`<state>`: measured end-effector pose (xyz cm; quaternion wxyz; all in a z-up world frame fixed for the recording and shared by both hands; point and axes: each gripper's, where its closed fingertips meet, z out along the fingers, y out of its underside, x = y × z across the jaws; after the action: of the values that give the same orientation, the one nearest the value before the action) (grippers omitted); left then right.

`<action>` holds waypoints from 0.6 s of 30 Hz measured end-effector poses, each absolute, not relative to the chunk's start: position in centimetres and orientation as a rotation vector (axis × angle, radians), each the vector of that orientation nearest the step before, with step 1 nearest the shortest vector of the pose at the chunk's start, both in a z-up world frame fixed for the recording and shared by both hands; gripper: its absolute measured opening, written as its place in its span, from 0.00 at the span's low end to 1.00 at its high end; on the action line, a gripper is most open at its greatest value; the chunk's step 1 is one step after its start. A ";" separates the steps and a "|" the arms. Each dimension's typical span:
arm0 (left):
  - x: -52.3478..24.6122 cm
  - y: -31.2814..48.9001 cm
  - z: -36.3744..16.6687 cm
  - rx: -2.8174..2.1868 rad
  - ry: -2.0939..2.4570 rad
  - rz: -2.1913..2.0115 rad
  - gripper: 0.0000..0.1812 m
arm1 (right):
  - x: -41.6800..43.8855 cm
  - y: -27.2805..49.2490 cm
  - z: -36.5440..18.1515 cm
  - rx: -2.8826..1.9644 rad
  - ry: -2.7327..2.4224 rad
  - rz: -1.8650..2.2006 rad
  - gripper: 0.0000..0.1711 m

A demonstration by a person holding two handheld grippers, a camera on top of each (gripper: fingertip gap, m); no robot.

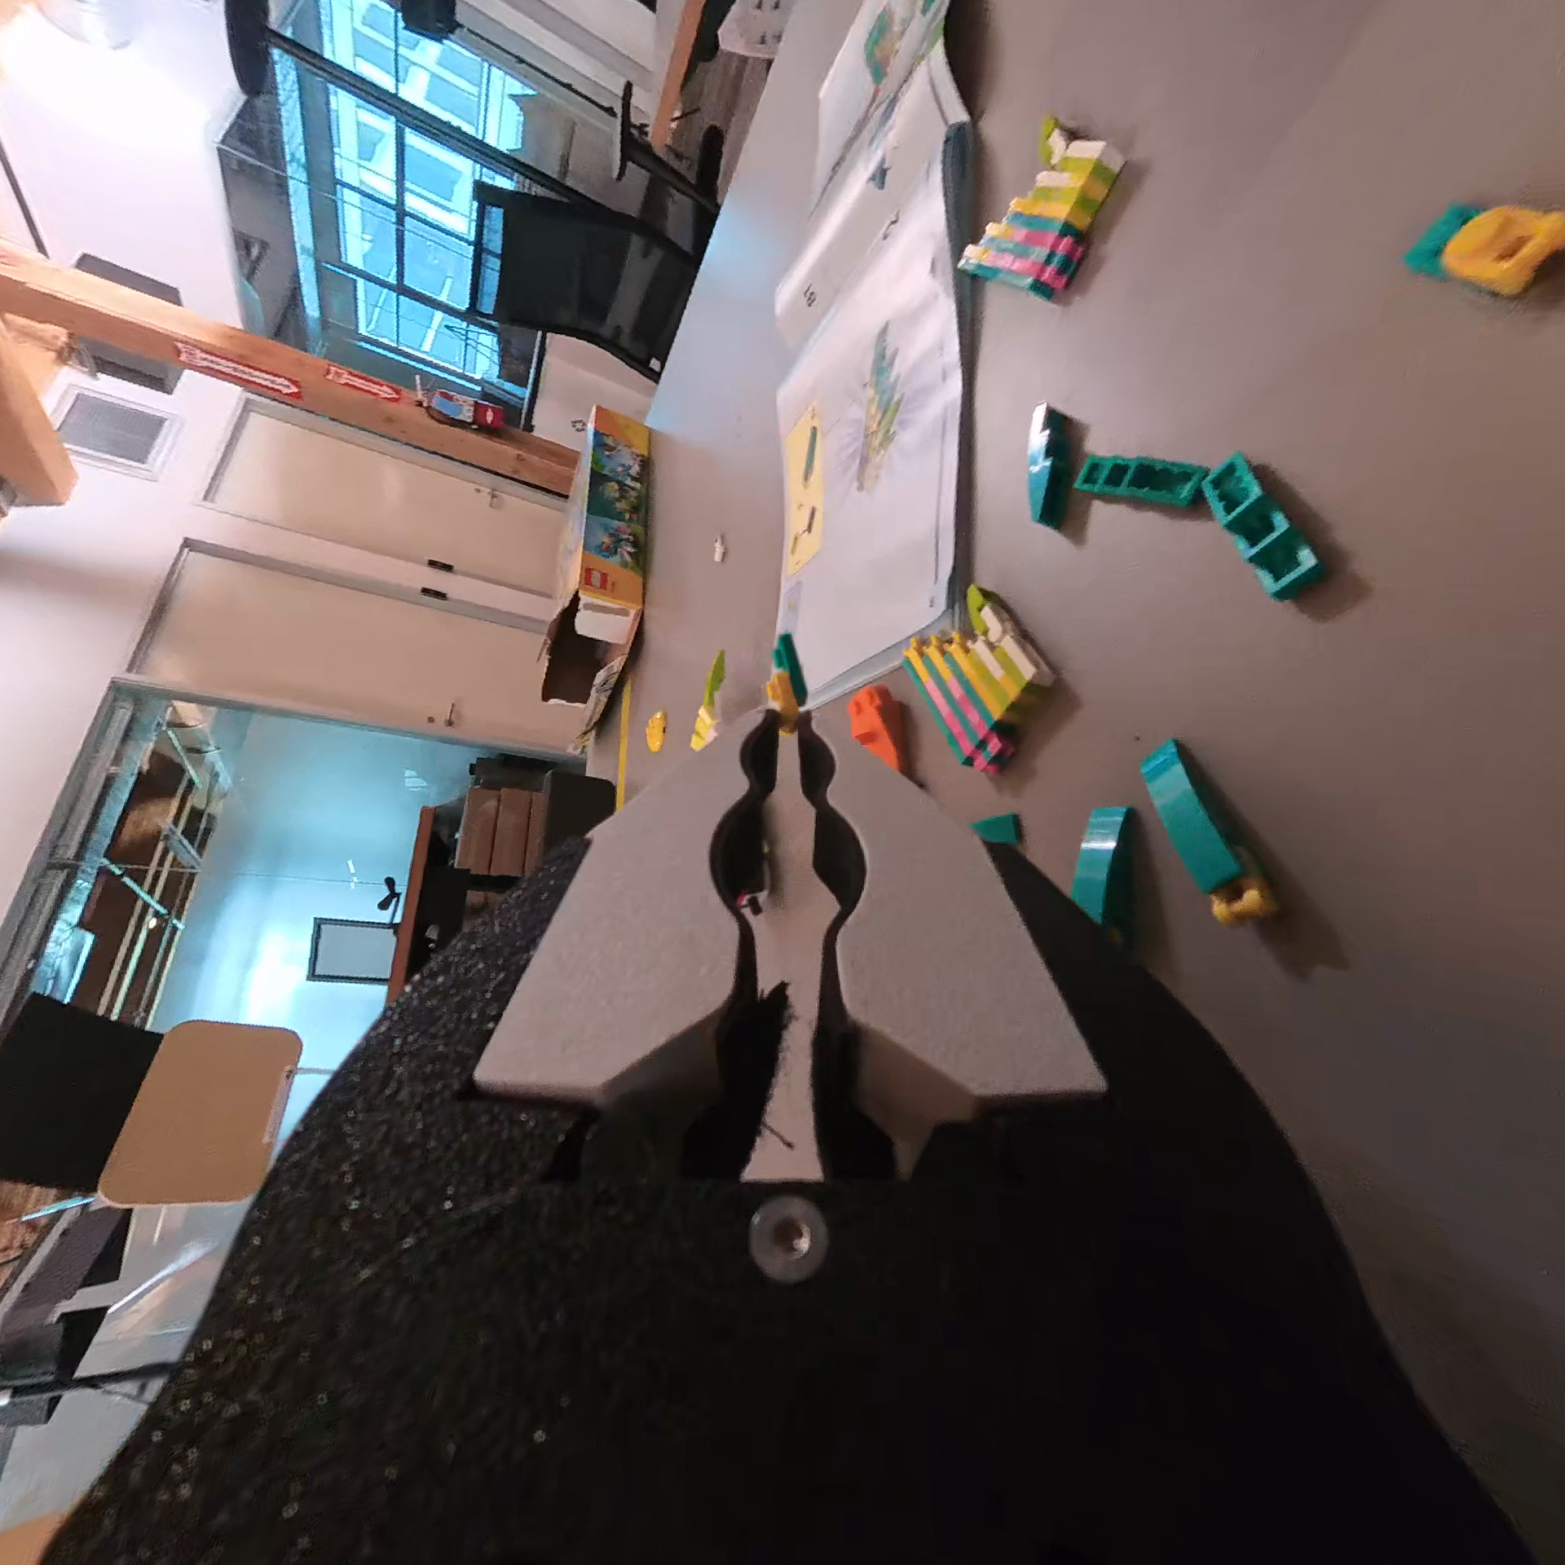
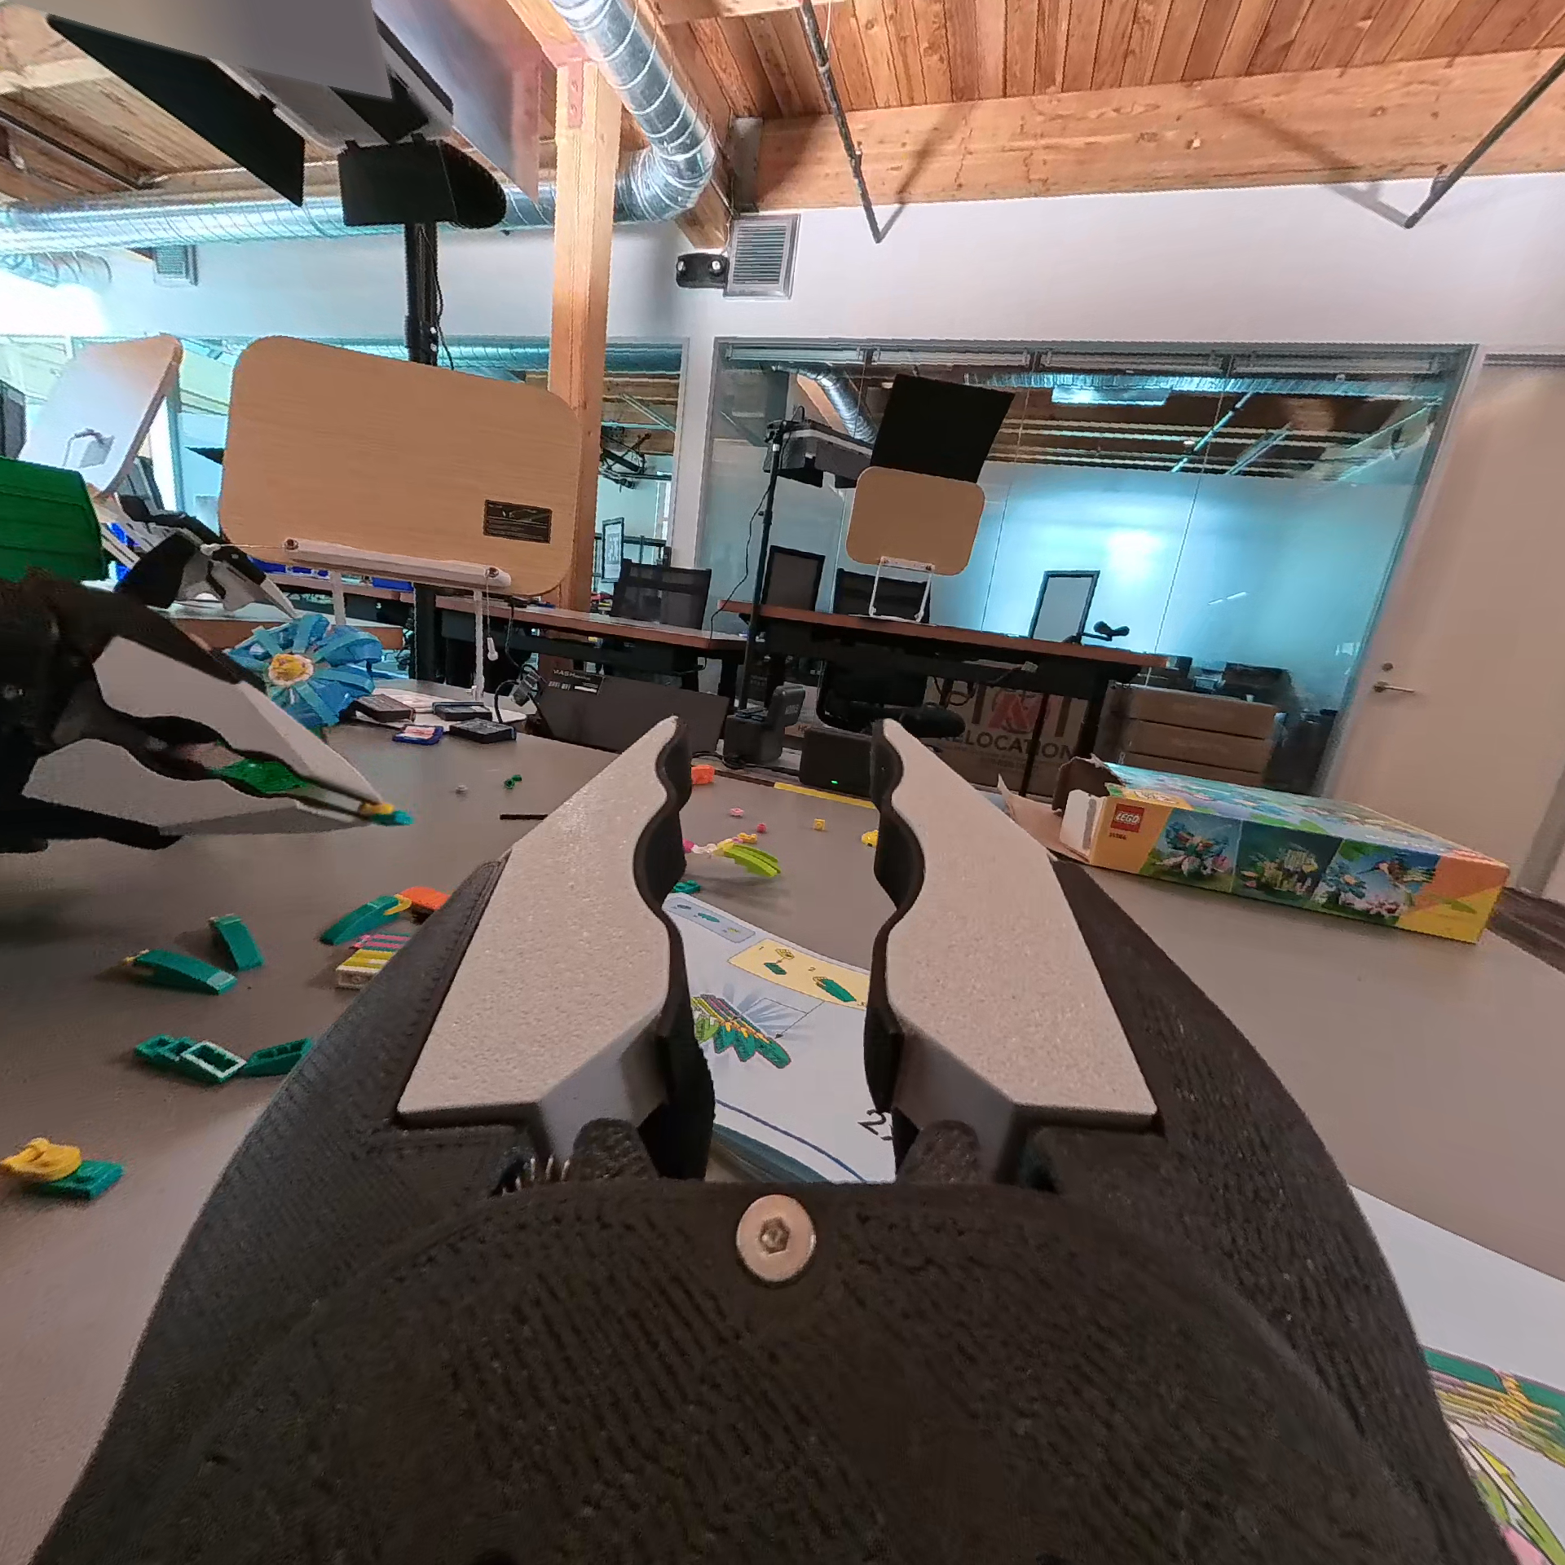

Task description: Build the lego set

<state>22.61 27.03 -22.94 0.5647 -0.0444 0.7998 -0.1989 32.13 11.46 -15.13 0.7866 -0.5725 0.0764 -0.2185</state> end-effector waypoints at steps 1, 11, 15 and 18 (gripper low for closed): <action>22.6 26.8 -23.1 -0.103 1.888 -0.475 0.01 | 32.1 11.5 -15.1 -1.234 0.162 -0.469 0.24; 21.4 23.0 -22.5 0.064 1.828 -0.573 0.01 | 22.5 18.5 -19.2 -1.667 -0.128 0.298 0.16; 21.1 21.6 -23.0 0.117 1.844 -0.598 0.01 | 21.0 20.6 -21.3 -1.807 -0.175 0.385 0.18; 21.1 21.3 -23.3 0.136 1.855 -0.593 0.01 | 20.3 21.1 -22.0 -1.825 -0.159 0.486 0.16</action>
<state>21.06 21.33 -23.34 0.5603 0.0576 0.7870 -0.2516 20.25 21.06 -21.99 0.5835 -0.7821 -0.0681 0.2080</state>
